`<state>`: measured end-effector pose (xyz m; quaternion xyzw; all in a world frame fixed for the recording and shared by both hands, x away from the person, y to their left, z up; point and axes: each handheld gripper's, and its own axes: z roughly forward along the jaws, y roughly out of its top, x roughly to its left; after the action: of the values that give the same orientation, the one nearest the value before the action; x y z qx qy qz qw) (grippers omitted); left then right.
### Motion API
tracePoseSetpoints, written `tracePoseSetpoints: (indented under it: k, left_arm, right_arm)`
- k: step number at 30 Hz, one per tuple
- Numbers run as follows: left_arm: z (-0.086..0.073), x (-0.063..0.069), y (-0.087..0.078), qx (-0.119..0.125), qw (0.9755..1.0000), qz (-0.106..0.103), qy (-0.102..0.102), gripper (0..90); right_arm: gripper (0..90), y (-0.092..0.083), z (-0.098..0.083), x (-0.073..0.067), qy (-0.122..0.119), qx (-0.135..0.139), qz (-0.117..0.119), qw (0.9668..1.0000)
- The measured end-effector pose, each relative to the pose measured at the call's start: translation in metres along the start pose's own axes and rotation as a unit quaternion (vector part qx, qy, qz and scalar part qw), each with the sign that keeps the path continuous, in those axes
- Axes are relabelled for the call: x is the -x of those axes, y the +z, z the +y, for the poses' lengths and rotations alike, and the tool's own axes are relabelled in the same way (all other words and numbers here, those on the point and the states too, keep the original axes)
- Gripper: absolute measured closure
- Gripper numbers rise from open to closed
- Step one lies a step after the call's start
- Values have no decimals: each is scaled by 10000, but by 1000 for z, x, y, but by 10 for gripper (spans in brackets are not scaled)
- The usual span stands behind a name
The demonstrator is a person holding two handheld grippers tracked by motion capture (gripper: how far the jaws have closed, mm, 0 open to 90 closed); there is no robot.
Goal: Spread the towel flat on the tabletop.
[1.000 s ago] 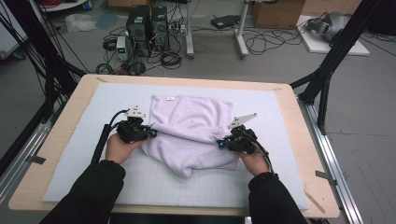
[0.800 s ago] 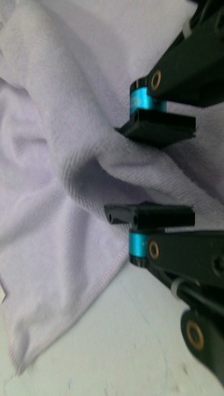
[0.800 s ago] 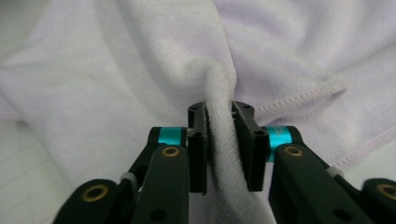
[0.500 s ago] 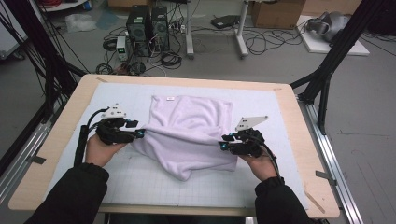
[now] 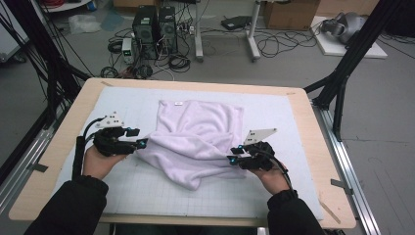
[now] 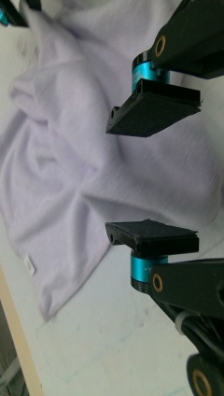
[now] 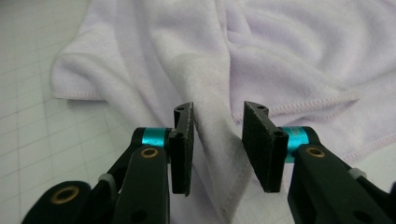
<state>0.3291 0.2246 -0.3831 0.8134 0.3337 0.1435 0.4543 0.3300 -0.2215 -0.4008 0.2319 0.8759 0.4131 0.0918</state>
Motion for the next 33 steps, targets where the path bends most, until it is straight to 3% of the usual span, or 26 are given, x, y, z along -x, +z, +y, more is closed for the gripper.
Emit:
tracePoseSetpoints:
  k: [6,10,14,18,22,27,30,33]
  left_arm:
    - [-17,19,4,-125,9994,-303,128,512]
    - [-22,31,12,-294,9977,-524,314,573]
    - [-27,38,30,-587,9954,-631,428,579]
    - [-29,41,51,-829,9936,-628,435,576]
    - [-28,43,61,-858,9944,-441,420,609]
    - [-27,44,62,-918,9936,-440,486,814]
    - [-26,46,56,-849,9940,-460,521,840]
    - [-24,48,40,-671,9949,-526,547,844]
  right_arm:
    - [640,-2,1,-5,-98,85,87,9999]
    - [640,6,0,-9,-164,-66,135,9998]
    - [642,18,0,-10,-199,-278,174,9993]
    - [643,30,-1,-11,-283,-497,194,9982]
    - [649,37,-3,-8,-169,-563,220,9980]
    - [747,43,-6,-8,-105,-522,254,9983]
    - [826,40,-5,-11,-171,-501,270,9982]
    - [847,29,-2,-18,-228,-376,360,9984]
